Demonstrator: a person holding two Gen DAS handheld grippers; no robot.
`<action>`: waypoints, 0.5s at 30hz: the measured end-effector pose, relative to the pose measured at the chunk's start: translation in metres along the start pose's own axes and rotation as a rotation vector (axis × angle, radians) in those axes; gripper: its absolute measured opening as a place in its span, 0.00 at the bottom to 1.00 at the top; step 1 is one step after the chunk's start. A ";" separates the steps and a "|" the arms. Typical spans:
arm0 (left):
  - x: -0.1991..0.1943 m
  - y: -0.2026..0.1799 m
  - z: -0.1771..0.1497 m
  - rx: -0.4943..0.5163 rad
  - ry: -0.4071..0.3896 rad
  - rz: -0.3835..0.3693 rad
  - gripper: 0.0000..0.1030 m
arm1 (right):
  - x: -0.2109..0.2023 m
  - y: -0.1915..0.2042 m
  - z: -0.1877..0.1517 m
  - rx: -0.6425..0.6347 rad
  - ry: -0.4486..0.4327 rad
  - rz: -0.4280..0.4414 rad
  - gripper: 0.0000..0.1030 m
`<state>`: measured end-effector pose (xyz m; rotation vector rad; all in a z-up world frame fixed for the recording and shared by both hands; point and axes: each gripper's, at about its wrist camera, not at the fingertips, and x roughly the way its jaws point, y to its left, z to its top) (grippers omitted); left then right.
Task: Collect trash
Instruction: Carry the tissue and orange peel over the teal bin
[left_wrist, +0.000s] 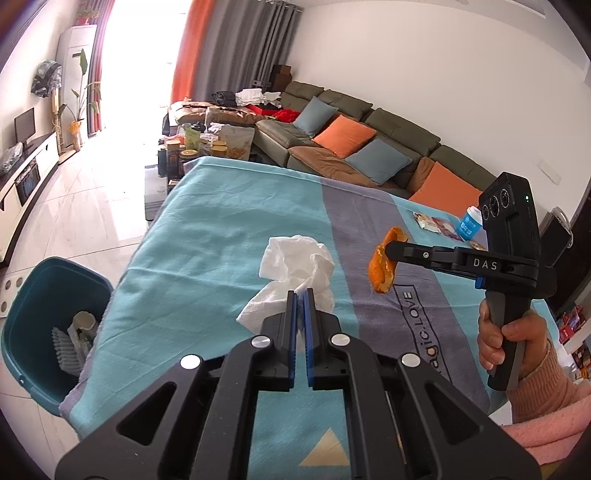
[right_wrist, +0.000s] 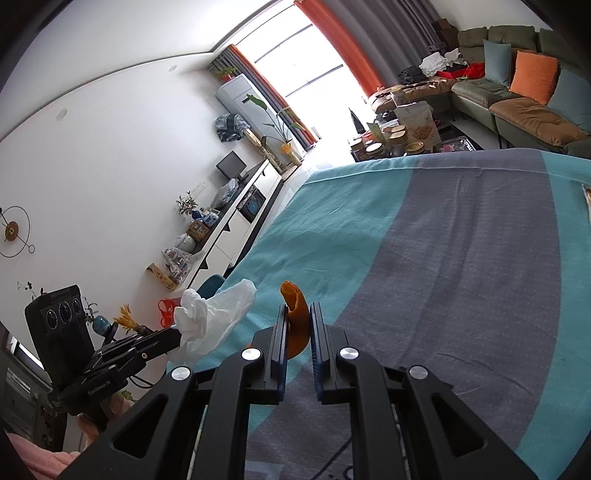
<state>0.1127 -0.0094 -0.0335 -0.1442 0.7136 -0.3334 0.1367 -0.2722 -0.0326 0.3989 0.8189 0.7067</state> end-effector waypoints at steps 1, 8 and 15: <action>-0.003 0.001 0.000 -0.002 -0.003 0.003 0.04 | 0.002 0.002 -0.001 -0.002 0.003 0.005 0.10; -0.024 0.020 -0.006 -0.028 -0.031 0.049 0.04 | 0.020 0.022 0.000 -0.036 0.035 0.038 0.10; -0.047 0.053 -0.010 -0.081 -0.064 0.120 0.04 | 0.059 0.061 0.007 -0.100 0.100 0.094 0.10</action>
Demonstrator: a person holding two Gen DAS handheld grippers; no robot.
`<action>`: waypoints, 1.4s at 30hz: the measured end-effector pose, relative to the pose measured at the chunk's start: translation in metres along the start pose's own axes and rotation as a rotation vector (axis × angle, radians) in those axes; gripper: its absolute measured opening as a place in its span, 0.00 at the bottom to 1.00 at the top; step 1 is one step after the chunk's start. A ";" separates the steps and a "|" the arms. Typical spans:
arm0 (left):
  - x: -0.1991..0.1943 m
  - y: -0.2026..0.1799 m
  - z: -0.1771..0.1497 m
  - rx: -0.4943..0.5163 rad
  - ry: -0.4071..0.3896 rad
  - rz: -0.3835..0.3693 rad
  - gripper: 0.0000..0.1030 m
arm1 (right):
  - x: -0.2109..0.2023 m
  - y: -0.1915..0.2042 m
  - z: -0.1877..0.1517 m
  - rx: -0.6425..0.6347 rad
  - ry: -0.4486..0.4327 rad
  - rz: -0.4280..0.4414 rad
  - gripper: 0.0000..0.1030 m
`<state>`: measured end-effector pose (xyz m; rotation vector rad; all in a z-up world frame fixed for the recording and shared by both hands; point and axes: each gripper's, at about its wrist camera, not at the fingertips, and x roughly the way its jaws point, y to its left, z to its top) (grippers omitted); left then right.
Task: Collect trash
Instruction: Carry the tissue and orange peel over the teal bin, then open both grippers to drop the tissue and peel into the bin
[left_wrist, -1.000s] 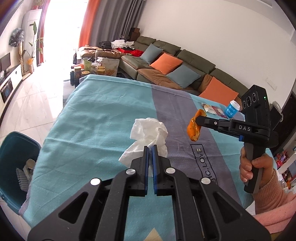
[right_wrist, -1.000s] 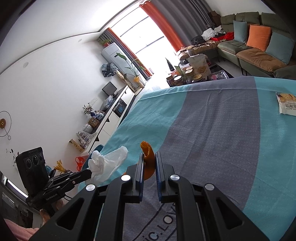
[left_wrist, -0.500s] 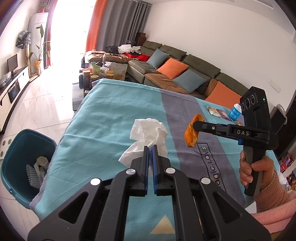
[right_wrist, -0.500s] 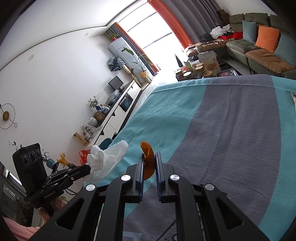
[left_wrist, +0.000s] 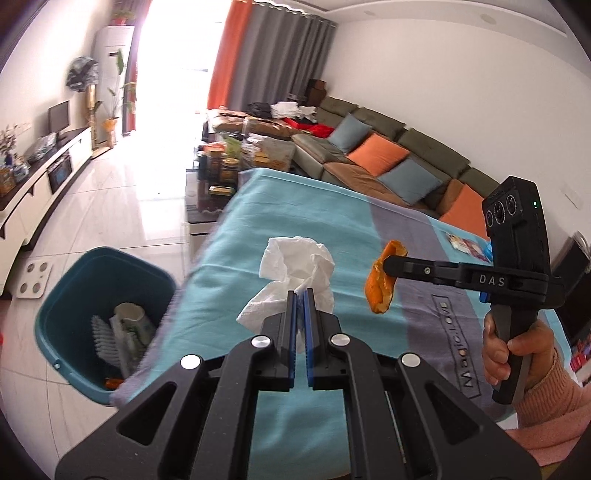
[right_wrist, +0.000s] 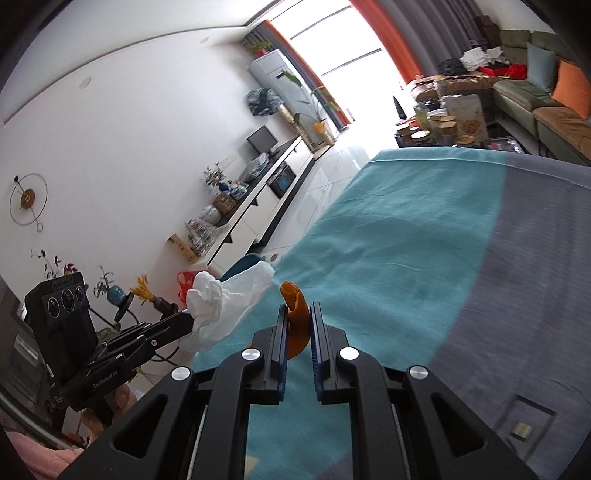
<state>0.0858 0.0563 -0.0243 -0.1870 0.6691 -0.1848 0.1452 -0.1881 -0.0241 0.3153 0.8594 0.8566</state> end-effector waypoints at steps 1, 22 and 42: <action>-0.002 0.005 0.000 -0.007 -0.004 0.010 0.04 | 0.007 0.004 0.003 -0.008 0.011 0.007 0.10; -0.021 0.157 -0.017 -0.225 0.013 0.256 0.04 | 0.166 0.093 0.031 -0.130 0.230 0.048 0.10; 0.037 0.203 -0.040 -0.341 0.128 0.279 0.14 | 0.218 0.114 0.023 -0.183 0.330 -0.070 0.19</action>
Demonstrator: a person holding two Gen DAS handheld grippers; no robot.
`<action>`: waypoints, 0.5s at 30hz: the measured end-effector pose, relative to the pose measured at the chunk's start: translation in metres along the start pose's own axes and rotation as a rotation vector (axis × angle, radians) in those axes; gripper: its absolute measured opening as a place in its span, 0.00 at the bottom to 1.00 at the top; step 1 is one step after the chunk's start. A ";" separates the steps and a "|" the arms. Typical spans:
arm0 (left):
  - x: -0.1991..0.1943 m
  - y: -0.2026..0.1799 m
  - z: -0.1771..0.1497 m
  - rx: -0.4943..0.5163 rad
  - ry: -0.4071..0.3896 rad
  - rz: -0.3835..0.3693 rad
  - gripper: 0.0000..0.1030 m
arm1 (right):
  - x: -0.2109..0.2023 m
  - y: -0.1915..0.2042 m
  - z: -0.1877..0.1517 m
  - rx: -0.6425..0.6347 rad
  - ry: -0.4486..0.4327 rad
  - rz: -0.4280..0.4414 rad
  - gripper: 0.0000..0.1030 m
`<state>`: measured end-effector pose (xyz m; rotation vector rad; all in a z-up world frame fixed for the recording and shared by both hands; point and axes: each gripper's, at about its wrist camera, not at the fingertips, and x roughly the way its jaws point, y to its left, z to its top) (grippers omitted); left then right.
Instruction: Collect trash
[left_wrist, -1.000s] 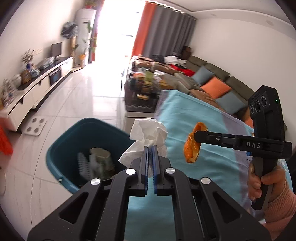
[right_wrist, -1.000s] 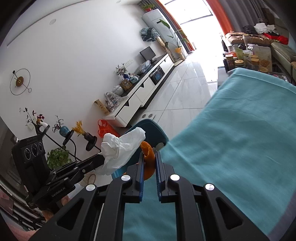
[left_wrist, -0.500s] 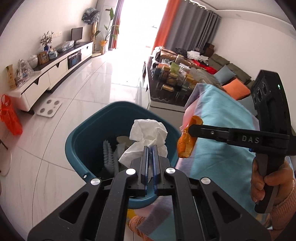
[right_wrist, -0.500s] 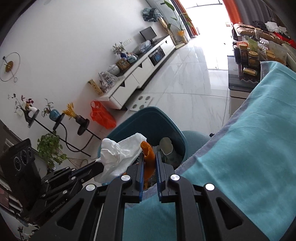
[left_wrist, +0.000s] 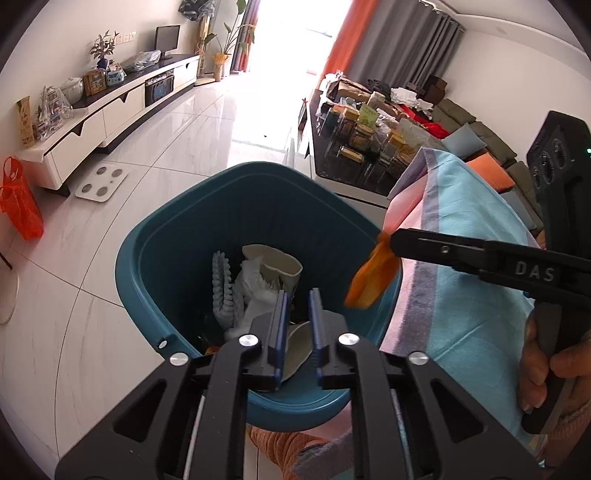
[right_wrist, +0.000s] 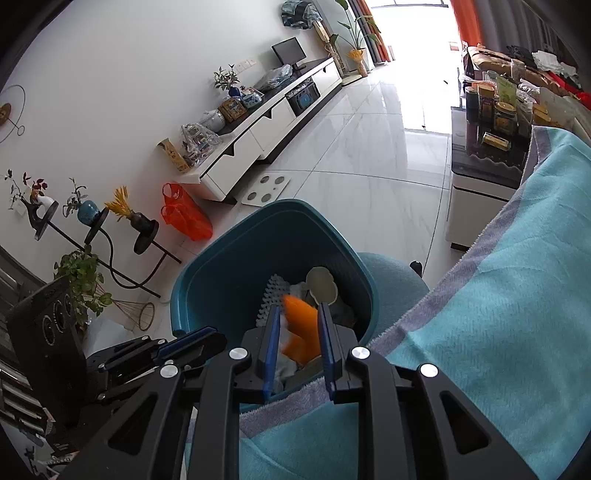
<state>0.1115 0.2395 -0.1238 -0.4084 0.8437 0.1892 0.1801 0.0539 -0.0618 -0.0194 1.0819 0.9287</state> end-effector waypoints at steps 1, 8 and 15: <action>0.001 0.000 -0.001 -0.001 0.000 -0.001 0.17 | 0.000 0.000 0.001 0.001 -0.001 0.002 0.20; -0.022 -0.011 -0.004 0.011 -0.056 0.001 0.39 | -0.017 -0.002 -0.003 -0.005 -0.038 0.031 0.26; -0.066 -0.037 -0.012 0.066 -0.178 -0.007 0.74 | -0.077 -0.009 -0.035 -0.032 -0.187 -0.009 0.48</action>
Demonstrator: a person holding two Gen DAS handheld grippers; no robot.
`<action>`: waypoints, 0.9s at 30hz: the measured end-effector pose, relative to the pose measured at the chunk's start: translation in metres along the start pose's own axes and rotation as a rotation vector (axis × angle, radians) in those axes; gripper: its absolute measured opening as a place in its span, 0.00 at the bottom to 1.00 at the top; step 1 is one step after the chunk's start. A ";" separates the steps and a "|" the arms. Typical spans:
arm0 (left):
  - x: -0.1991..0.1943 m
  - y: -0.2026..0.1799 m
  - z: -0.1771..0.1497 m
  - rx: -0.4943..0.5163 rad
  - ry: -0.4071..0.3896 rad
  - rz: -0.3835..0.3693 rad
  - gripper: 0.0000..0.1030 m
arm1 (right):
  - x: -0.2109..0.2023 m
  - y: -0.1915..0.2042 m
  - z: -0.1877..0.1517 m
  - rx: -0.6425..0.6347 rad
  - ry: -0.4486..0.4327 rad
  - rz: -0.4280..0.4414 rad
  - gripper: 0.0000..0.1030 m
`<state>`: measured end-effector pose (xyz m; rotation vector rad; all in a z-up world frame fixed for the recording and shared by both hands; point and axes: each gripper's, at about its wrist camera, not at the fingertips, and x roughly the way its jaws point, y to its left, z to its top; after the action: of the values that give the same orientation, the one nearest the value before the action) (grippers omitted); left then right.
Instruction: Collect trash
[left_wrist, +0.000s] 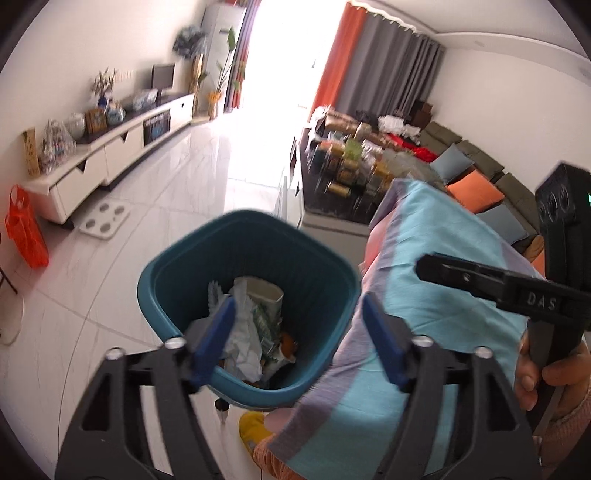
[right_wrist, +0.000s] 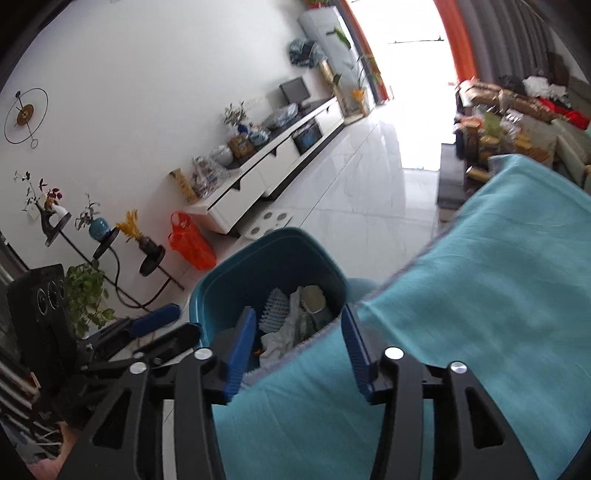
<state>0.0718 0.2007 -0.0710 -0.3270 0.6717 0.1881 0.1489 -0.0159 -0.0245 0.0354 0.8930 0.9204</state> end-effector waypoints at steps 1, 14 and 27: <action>-0.006 -0.003 -0.001 0.005 -0.012 -0.003 0.81 | -0.011 -0.002 -0.004 -0.002 -0.023 -0.007 0.51; -0.059 -0.107 -0.018 0.129 -0.186 -0.037 0.95 | -0.155 -0.030 -0.087 -0.009 -0.416 -0.410 0.94; -0.072 -0.203 -0.046 0.276 -0.298 -0.109 0.95 | -0.242 -0.053 -0.159 0.060 -0.598 -0.683 0.94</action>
<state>0.0453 -0.0095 -0.0115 -0.0666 0.3766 0.0366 0.0076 -0.2721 0.0098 0.0492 0.3234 0.2104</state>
